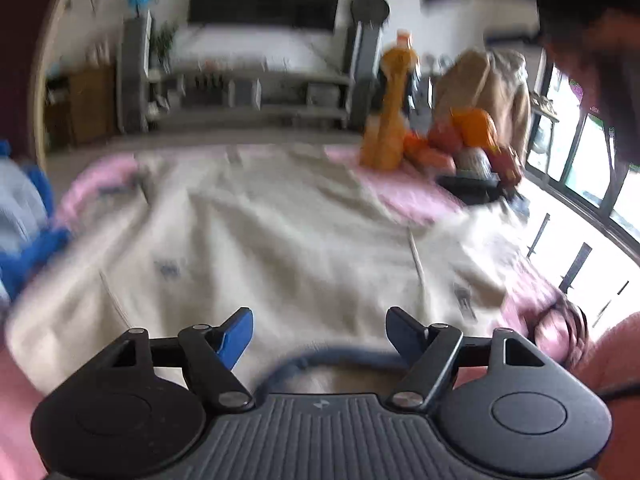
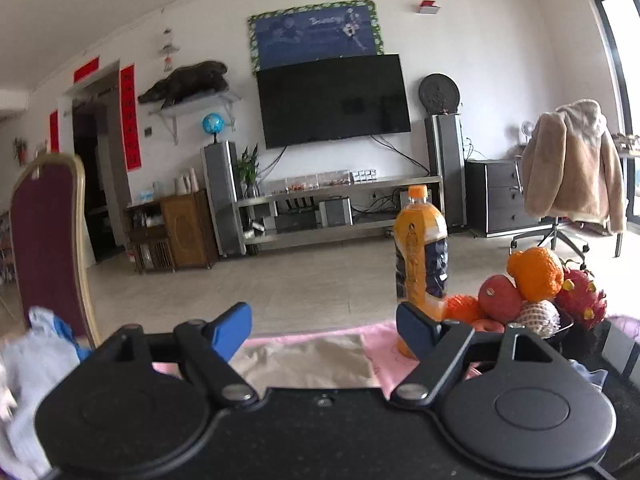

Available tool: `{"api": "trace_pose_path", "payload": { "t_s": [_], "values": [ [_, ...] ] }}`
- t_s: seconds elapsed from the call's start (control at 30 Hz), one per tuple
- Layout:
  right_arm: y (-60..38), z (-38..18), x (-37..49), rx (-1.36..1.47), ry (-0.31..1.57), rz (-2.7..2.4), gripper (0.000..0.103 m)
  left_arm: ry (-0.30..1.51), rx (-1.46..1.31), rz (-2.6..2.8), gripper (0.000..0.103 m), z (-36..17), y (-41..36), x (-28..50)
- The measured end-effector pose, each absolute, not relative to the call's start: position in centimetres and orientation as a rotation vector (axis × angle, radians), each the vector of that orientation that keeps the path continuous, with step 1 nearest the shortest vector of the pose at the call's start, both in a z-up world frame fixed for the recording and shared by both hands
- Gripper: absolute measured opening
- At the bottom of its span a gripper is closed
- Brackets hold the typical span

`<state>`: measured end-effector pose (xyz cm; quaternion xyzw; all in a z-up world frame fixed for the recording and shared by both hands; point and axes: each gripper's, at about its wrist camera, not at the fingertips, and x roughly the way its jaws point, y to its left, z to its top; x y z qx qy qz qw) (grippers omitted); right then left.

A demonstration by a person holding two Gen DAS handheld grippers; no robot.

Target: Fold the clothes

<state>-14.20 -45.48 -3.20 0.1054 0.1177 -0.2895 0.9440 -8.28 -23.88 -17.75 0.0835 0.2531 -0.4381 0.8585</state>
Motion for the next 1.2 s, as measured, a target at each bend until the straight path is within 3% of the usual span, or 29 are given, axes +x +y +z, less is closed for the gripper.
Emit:
{"api": "trace_pose_path", "payload": {
  "t_s": [0.3, 0.53, 0.6, 0.67, 0.7, 1.2],
  "values": [
    [-45.0, -13.7, -7.3, 0.111, 0.538, -0.584, 0.083, 0.478, 0.199, -0.585, 0.086, -12.6, -21.4, -2.7],
    [-44.7, -20.5, -1.3, 0.220, 0.625, -0.577, 0.084, 0.623, 0.157, -0.442, 0.086, -14.8, -20.1, 2.4],
    [-44.3, -22.0, -0.1, 0.226, 0.629, -0.570, 0.087, 0.667, 0.143, -0.432, 0.086, -15.8, -20.0, 3.1],
    [-44.0, -23.5, 0.6, 0.209, 0.659, -0.583, 0.103, 0.688, 0.138, -0.437, 0.085, -16.4, -19.8, 3.5],
    [-43.8, -24.3, 0.6, 0.195, 0.666, -0.599, 0.103, 0.687, 0.144, -0.440, 0.085, -16.6, -19.7, 3.4],
    [-44.6, -24.2, 0.0, 0.242, 0.661, -0.589, 0.103, 0.736, 0.157, -0.464, 0.086, -19.0, -19.9, 2.4]
  ]
}}
